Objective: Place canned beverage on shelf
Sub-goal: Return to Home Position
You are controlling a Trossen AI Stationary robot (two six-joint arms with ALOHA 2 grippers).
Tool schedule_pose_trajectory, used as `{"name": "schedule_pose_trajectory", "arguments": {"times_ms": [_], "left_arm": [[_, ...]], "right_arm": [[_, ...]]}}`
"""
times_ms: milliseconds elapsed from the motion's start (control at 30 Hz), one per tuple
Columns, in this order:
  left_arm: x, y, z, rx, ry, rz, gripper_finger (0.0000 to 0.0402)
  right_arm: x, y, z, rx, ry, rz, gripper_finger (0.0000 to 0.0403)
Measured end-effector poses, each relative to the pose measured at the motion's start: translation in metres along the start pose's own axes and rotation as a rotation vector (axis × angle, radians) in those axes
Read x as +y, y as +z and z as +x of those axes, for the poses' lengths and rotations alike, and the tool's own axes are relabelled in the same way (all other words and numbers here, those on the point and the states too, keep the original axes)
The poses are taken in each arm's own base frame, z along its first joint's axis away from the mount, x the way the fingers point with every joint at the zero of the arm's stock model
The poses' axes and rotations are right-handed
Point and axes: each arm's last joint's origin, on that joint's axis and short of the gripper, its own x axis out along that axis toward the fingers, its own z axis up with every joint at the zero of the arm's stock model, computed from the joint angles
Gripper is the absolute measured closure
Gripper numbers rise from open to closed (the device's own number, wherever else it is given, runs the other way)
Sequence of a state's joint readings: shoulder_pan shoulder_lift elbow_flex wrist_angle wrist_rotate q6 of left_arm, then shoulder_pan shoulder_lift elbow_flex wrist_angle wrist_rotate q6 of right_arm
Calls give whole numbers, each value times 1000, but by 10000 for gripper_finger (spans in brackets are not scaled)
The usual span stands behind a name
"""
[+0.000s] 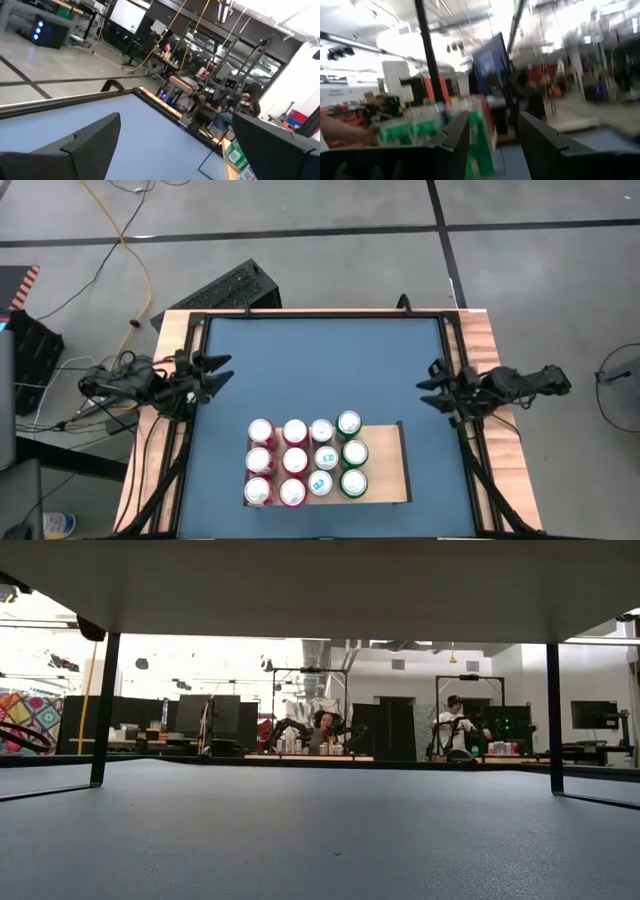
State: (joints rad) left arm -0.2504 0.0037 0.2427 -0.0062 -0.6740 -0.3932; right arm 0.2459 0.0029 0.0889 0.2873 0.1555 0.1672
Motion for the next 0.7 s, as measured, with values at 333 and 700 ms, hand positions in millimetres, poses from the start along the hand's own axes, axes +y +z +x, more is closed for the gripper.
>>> {"name": "schedule_pose_trajectory", "arguments": {"times_ms": [333,700], "left_arm": [[8,-30,4,75,-26,-7,33],[18,-60,6,63,-57,25,33]], "right_arm": [[-5,-32,-2,131,0,65,237],[-9,-41,-4,218,-35,56,237]]}}
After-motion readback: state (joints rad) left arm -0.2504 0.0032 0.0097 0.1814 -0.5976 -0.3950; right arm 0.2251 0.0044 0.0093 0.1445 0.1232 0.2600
